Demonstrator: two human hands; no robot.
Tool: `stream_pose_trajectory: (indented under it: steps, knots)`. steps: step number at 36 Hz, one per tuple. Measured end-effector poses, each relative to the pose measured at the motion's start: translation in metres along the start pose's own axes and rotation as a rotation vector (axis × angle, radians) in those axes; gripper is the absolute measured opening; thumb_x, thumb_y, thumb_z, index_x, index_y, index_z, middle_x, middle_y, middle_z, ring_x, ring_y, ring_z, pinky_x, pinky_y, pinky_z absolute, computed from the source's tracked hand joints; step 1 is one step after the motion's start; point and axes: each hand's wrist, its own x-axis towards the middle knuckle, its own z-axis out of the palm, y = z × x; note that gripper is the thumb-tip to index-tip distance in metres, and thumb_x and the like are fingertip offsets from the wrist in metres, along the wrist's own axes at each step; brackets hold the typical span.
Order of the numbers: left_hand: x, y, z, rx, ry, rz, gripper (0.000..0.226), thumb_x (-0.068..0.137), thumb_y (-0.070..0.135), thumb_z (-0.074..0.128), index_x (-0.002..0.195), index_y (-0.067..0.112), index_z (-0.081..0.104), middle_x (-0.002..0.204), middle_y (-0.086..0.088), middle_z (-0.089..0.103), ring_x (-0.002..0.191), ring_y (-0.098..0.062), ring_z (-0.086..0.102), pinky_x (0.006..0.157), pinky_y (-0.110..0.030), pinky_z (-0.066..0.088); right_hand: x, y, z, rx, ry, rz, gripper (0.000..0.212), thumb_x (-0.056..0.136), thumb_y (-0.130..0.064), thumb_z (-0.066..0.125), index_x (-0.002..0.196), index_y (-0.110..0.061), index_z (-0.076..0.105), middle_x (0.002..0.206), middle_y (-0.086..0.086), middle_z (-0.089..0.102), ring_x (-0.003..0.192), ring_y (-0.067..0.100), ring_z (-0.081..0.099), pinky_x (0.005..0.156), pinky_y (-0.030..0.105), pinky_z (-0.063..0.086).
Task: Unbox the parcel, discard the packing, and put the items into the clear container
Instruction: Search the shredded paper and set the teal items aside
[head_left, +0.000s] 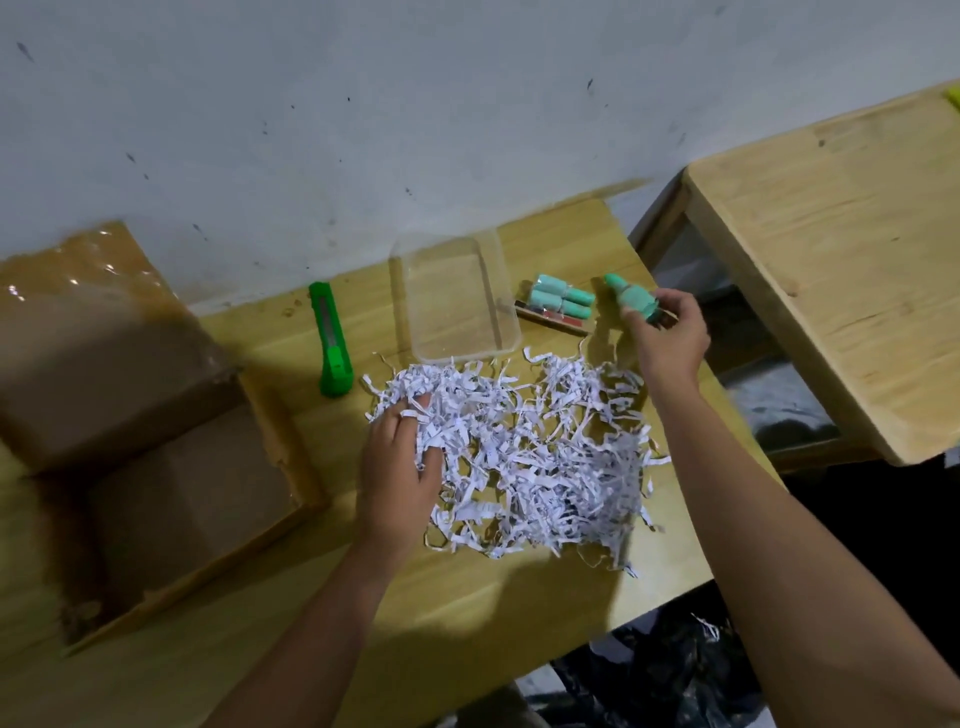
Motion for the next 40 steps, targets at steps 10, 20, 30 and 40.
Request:
stream_pose_trajectory:
  steps: [10,20,30,40]
  knots:
    - [0.0,-0.001,0.005,-0.022,0.108,0.091,0.023,0.077,0.007,0.043,0.096,0.001,0.054,0.091,-0.016,0.057,0.09,-0.028,0.049,0.078,-0.029,0.036,0.006,0.003,0.015,-0.099,-0.147,-0.111,0.034,0.078,-0.015,0.07,0.11,-0.015,0.058,0.116,0.005,0.057,0.106,0.015,0.054,0.097,0.034,0.046]
    - [-0.002,-0.004,0.007,-0.155,0.123,0.092,0.042,0.078,0.007,0.043,0.12,0.009,0.053,0.113,-0.012,0.06,0.111,-0.022,0.051,0.098,-0.028,0.04,-0.02,0.006,0.021,-0.292,-0.265,-0.413,0.027,0.08,-0.018,0.068,0.106,-0.011,0.062,0.117,0.008,0.055,0.112,0.021,0.047,0.093,0.021,0.033]
    - [-0.005,-0.006,0.002,-0.199,0.053,0.104,0.057,0.078,0.004,0.048,0.133,0.011,0.04,0.132,0.001,0.046,0.126,-0.015,0.041,0.11,-0.018,0.025,-0.017,-0.002,0.027,-0.275,-0.24,-0.422,0.025,0.085,-0.015,0.062,0.109,-0.009,0.065,0.116,0.01,0.058,0.109,0.023,0.053,0.096,0.03,0.044]
    - [-0.011,-0.005,0.005,-0.102,-0.068,-0.081,0.062,0.075,0.025,0.047,0.134,0.008,0.041,0.138,-0.016,0.045,0.133,-0.029,0.035,0.11,-0.044,0.031,-0.074,0.037,0.003,-0.33,-0.275,-0.327,0.03,0.096,-0.021,0.043,0.121,-0.012,0.057,0.122,0.011,0.054,0.114,0.026,0.047,0.097,0.038,0.042]
